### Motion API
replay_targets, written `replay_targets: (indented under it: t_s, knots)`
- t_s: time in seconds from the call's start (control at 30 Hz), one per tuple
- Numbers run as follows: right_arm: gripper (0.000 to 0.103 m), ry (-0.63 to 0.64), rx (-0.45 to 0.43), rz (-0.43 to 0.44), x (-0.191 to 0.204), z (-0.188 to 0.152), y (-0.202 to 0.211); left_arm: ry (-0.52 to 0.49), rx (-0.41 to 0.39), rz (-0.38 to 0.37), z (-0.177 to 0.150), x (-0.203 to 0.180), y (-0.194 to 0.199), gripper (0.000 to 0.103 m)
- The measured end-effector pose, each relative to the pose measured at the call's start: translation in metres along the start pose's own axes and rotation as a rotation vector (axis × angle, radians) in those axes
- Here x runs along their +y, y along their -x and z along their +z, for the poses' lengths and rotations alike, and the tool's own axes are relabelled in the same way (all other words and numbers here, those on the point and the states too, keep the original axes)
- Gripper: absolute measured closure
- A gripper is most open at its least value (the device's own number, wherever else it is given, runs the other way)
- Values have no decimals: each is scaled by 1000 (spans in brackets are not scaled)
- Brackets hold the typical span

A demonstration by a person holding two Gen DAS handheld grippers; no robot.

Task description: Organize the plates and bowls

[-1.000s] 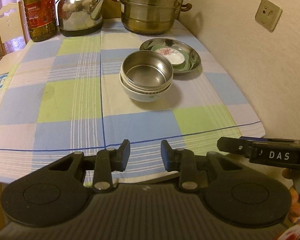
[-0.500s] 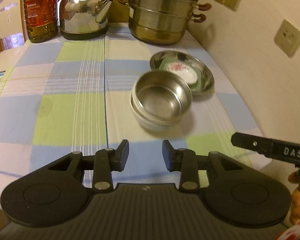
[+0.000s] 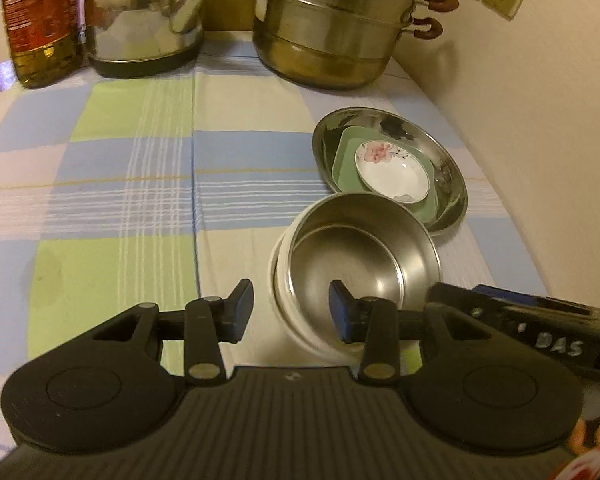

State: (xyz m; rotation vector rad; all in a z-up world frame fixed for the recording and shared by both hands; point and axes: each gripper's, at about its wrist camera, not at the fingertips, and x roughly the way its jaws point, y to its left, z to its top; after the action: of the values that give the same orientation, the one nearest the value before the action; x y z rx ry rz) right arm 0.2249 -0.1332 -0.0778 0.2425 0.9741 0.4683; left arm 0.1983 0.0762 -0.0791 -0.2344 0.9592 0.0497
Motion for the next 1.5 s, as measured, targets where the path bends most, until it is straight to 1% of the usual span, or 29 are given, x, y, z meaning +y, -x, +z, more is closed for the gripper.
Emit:
replay_targets:
  t_s: [0.03, 0.1, 0.13, 0.27, 0.33, 0.4, 0.53, 0.57, 0.7, 0.93, 1.03, 1.17, 1.37, 1.5]
  knots:
    - [42, 1, 5, -10, 1, 1, -6, -6, 10, 4, 2, 0, -5, 67]
    - [48, 8, 20, -21, 2, 3, -17, -13, 27, -1, 5, 0, -14, 67]
    - [54, 11, 28, -28, 3, 3, -22, -16, 38, 0, 6, 1, -18, 67]
    - [64, -6, 63, -49, 1, 3, -36, -24, 55, -12, 11, 3, -29, 71]
    - [69, -17, 75, -53, -1, 4, -40, -33, 62, -8, 12, 3, -32, 72]
    - [71, -26, 79, -56, -1, 5, -44, -38, 67, -11, 14, 4, -36, 73]
    - [77, -34, 86, -66, 0, 8, -49, -46, 76, -16, 16, 4, -41, 80]
    - [77, -34, 88, -71, 1, 8, -50, -48, 79, -15, 15, 5, -43, 82]
    - [79, -40, 90, -81, 2, 10, -52, -46, 83, -26, 15, 6, -46, 84]
    - [79, -74, 96, -93, 1, 11, -53, -58, 73, -24, 14, 6, -46, 84]
    - [79, -84, 79, -111, 3, 10, -52, -58, 65, -15, 13, 5, -46, 84]
    - [82, -99, 57, -121, 4, 8, -52, -50, 56, -15, 12, 5, -45, 85]
    - [83, -137, 48, -107, 0, 9, -51, -48, 51, -11, 10, 3, -44, 85]
    - [83, -144, 53, -103, -1, 10, -51, -26, 57, -22, 11, 6, -44, 84]
